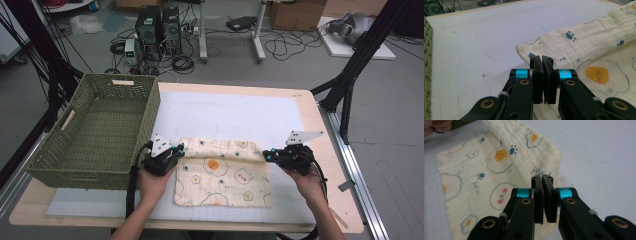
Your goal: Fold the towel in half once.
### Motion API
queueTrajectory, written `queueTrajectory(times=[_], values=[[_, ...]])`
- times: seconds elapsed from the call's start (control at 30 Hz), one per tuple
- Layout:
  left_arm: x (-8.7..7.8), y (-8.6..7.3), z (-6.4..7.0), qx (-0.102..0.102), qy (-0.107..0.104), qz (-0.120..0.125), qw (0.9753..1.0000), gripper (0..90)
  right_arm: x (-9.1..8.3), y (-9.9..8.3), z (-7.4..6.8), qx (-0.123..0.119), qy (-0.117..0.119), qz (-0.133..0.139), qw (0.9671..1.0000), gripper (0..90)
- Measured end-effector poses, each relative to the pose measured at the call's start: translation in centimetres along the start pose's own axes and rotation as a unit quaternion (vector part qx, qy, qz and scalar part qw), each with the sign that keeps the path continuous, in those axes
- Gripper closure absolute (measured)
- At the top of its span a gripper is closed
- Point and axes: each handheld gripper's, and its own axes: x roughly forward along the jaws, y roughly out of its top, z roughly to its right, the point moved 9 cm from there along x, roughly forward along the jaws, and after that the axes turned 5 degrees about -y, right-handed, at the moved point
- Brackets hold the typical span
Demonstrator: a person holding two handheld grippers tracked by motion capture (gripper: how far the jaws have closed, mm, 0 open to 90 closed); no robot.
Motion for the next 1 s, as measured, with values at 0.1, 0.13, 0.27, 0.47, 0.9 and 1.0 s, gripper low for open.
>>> queueTrajectory(times=[0.1, 0.13, 0.27, 0.47, 0.9, 1.0], values=[[-1.1, -0.8, 0.9, 0.015, -0.008, -0.009, 0.9998, 86.5, -0.1, -1.5, -1.3, -0.005, 0.012, -0.012, 0.9998, 88.1], [-1.3, -1.1, 1.2, 0.014, -0.014, -0.015, 0.9997, 85.8, -0.1, -2.1, -1.6, -0.008, 0.014, -0.021, 0.9997, 88.0], [-2.3, -2.3, 2.1, 0.015, -0.039, -0.039, 0.9984, 79.6, -0.1, -4.1, -2.5, -0.01, 0.024, -0.029, 0.9992, 85.8], [-3.4, -2.4, 3.0, 0.008, -0.065, -0.04, 0.997, 64.3, -1.3, -4.0, -3.0, -0.018, 0.022, -0.017, 0.9994, 70.6], [-3.2, -0.7, 2.4, 0.009, -0.069, -0.026, 0.9972, 57.4, 0.3, -2.3, -2.1, -0.015, 0.017, -0.009, 0.9997, 63.8], [-2.1, -0.8, 2.4, 0.01, -0.068, -0.035, 0.997, 58.4, 0.9, -2.7, -1.7, -0.012, 0.015, -0.021, 0.9996, 62.3]])
